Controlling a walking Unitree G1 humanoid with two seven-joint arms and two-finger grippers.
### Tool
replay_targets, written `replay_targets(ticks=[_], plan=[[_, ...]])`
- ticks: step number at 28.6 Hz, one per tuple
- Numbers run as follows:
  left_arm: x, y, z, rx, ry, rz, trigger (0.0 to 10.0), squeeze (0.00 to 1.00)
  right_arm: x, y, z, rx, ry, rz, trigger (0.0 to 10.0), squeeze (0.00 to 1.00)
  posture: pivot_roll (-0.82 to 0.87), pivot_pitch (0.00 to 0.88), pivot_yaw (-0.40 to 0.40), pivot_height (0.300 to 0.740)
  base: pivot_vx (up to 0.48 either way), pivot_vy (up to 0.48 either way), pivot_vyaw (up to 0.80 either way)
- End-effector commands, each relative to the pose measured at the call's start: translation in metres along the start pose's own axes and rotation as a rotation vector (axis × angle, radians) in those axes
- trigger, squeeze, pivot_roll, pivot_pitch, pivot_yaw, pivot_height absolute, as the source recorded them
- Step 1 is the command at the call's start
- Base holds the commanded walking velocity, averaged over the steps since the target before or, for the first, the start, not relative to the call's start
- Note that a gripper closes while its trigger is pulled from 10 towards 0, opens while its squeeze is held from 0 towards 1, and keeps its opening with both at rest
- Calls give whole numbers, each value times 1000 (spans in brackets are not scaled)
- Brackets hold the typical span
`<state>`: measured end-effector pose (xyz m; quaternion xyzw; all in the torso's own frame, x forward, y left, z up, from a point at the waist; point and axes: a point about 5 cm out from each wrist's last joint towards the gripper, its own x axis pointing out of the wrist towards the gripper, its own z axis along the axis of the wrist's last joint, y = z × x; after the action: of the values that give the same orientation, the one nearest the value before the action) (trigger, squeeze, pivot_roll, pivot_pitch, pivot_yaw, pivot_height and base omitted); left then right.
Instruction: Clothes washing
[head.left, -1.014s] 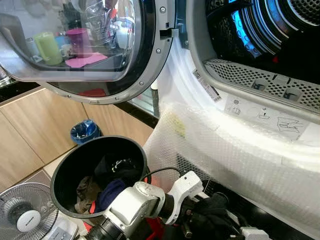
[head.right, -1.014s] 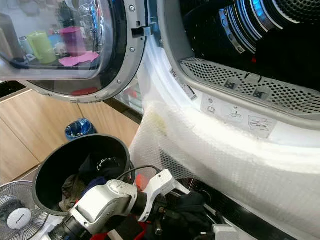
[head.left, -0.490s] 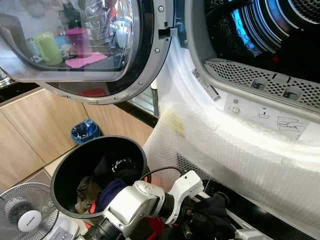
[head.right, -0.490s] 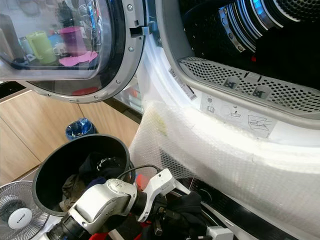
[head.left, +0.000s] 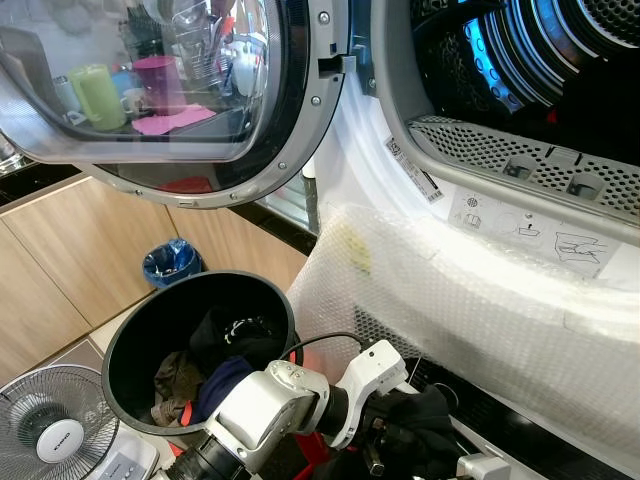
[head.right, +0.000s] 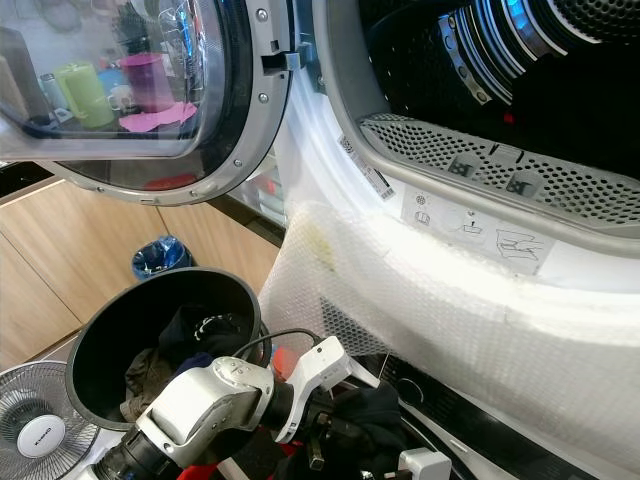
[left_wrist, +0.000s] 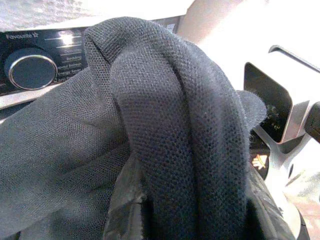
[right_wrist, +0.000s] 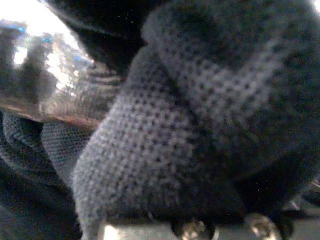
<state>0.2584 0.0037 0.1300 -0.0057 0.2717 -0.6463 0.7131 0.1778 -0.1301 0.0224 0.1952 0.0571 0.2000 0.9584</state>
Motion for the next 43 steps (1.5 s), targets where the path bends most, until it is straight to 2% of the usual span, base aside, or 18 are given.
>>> replay_targets(ticks=[1, 20, 21, 22, 24, 25, 26, 27, 34, 36, 37, 38, 39, 41, 43], plan=[[5, -7, 0, 4, 7, -40, 0, 0, 12, 11, 9, -10, -51, 58, 0, 0, 115, 102, 121, 740, 0, 0, 0], [7, -8, 11, 80, -79, 1, 157, 0, 24, 25, 7, 93, -88, 105, 0, 0, 120, 102, 122, 740, 0, 0, 0], [7, -7, 11, 87, -84, 15, 1176, 0, 24, 26, 7, 102, -91, 107, 0, 0, 122, 104, 124, 740, 0, 0, 0], [7, -7, 11, 87, -84, 15, 1176, 0, 24, 26, 7, 102, -91, 107, 0, 0, 122, 104, 124, 740, 0, 0, 0], [7, -8, 11, 91, -82, 15, 6549, 0, 26, 27, 6, 108, -88, 105, 0, 0, 122, 104, 124, 740, 0, 0, 0], [7, -10, 10, 97, -78, -5, 7765, 0, 27, 27, 4, 117, -85, 104, 0, 0, 123, 104, 124, 740, 0, 0, 0], [7, -10, 10, 98, -78, -10, 7765, 0, 27, 28, 4, 119, -84, 105, 0, 0, 123, 104, 124, 740, 0, 0, 0], [5, -12, 9, 106, -73, -30, 10000, 1000, 27, 28, 4, 123, -85, 105, 0, 0, 124, 104, 125, 740, 0, 0, 0], [-3, -14, 6, 162, -31, -42, 10000, 1000, 29, 28, 4, 134, -85, 110, 0, 0, 133, 105, 130, 740, 0, 0, 0], [-7, -14, 6, 195, -23, -48, 10000, 1000, 30, 28, 5, 140, -88, 117, 0, 0, 138, 106, 130, 740, 0, 0, 0], [-12, -15, 7, 240, -11, -53, 10000, 1000, 31, 29, 6, 149, -93, 127, 0, 0, 139, 106, 130, 740, 0, 0, 0], [-12, -15, 7, 240, -11, -53, 10000, 1000, 31, 29, 6, 149, -93, 127, 0, 0, 139, 106, 130, 740, 0, 0, 0], [-19, -16, 8, 305, 7, -49, 10000, 1000, 31, 30, 6, 154, -96, 134, 0, 0, 140, 109, 131, 740, 0, 0, 0], [-30, -15, 10, 373, 21, -35, 10000, 1000, 29, 30, 5, 157, -93, 135, 0, 0, 141, 111, 133, 740, 0, 0, 0], [-44, -14, 18, 396, -1, -24, 10000, 1000, 28, 30, 5, 164, -94, 130, 0, 0, 151, 114, 134, 740, 0, 0, 0]])
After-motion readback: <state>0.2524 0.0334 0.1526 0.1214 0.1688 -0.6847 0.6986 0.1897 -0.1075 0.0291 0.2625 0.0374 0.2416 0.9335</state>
